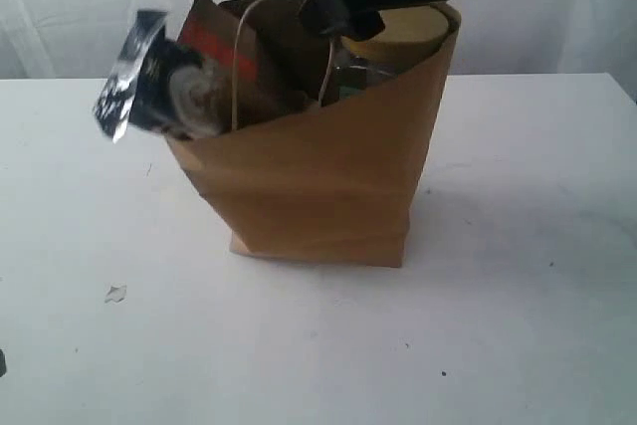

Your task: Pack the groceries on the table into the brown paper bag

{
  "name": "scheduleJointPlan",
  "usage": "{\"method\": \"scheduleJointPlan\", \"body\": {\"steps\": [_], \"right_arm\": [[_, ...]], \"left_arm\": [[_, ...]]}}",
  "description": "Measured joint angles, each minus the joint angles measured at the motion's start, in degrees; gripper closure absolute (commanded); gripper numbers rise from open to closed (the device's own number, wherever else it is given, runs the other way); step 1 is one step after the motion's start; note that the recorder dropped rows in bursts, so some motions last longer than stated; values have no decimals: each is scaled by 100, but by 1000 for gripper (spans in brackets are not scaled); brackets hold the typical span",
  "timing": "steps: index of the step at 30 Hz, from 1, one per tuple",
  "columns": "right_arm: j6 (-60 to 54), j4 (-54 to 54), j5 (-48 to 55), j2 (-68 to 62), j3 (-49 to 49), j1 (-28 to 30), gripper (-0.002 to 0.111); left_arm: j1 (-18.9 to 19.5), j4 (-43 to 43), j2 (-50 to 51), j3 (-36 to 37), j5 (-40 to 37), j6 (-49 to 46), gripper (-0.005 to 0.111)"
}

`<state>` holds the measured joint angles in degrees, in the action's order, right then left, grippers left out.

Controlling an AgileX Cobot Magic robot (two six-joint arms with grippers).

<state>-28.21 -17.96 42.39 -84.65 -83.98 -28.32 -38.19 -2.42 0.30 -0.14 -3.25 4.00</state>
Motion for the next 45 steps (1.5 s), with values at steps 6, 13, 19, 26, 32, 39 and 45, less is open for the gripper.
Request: {"method": "scheduleJointPlan", "body": {"steps": [6,13,19,26,32,39,45], "right_arm": [[10,0,22,26,0,0,29],[38,0,22,52,0,0,29],[97,0,61,203,0,20,29],[108,0,253,559,0,132,29],[119,0,427,731,0,144,30],[119,14,547,1098,226,317,38],[119,90,261,1787,1002,339,54]], "left_arm": [[0,0,0,0,0,0,107],[0,0,0,0,0,0,107],[0,0,0,0,0,0,107],[0,0,0,0,0,0,107],[0,0,0,0,0,0,107],[0,0,0,0,0,0,107],[0,0,0,0,0,0,107]]}}
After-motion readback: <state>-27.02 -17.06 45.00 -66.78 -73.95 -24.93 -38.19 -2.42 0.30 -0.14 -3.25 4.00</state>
